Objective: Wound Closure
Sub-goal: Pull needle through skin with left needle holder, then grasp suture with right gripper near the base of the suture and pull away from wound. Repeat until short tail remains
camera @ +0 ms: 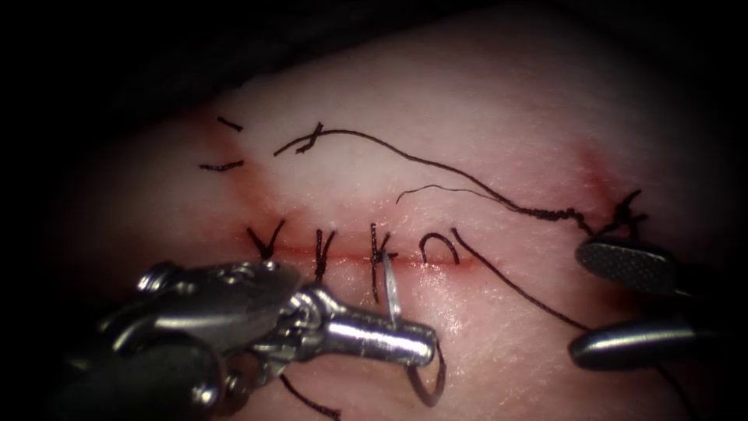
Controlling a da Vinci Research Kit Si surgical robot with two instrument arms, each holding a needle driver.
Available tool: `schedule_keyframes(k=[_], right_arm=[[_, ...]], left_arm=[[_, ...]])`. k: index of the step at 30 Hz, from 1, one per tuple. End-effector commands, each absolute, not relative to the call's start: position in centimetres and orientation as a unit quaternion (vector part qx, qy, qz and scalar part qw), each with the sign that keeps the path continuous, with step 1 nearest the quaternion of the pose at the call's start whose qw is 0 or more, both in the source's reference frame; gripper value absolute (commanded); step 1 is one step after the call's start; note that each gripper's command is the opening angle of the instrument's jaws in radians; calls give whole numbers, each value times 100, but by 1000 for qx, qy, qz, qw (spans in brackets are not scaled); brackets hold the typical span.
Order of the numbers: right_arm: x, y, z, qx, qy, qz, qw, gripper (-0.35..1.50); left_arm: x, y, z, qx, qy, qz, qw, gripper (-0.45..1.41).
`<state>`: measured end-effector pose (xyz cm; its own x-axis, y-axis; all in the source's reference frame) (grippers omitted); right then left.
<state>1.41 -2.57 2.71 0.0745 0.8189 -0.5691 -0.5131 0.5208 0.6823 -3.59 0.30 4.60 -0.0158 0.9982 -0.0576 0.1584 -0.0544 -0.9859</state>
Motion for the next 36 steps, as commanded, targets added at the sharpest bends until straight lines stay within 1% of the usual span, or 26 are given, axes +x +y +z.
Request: schedule_keyframes(k=[1,2,3,4,5,6,7,8,11,15,16,17,24,28,30,32,34,35,36], right_arm=[[164,-258,276,149,498,454,724,116],[174,-267,282,137,499,431,739,118],[174,-267,282,137,499,431,739,118],[181,-272,289,122,497,408,756,120],[181,-272,289,122,497,408,756,120],[183,-274,292,118,496,399,762,120],[184,-276,300,107,498,377,773,120],[184,-276,300,107,498,377,773,120],[185,-276,311,99,503,353,783,123],[190,-278,331,87,498,327,798,123],[190,-278,331,87,498,327,798,123],[194,-276,339,81,498,324,800,123],[212,-274,362,72,491,326,805,121],[223,-276,376,70,482,323,812,115],[226,-276,383,71,475,321,816,108],[227,-277,388,74,469,318,820,93],[229,-277,393,77,464,315,825,66],[229,-277,394,78,462,314,826,42],[228,-278,395,82,459,311,828,-16]], left_arm=[[-362,42,457,-552,-534,471,434,-45],[-358,43,447,-561,-541,462,423,-45],[-358,43,447,-561,-541,462,423,-45],[-354,43,440,-604,-501,496,372,-45],[-354,43,440,-604,-501,496,372,-45],[-351,43,437,-631,-471,516,338,-45],[-346,41,432,-666,-410,561,271,-45],[-346,41,432,-666,-410,561,271,-45],[-338,38,427,-675,-322,635,194,-45],[-326,37,413,-678,-217,691,129,-45],[-326,37,413,-678,-217,691,129,-45],[-324,37,404,-676,-187,704,111,-45],[-324,39,381,-679,-135,716,89,-45],[-323,43,369,-683,-117,716,90,-45],[-322,43,364,-685,-112,715,89,-45],[-321,42,359,-686,-108,714,86,-45],[-320,40,355,-687,-109,714,85,-45],[-320,40,354,-688,-109,712,85,-45],[-319,39,353,-689,-109,711,85,-45]])
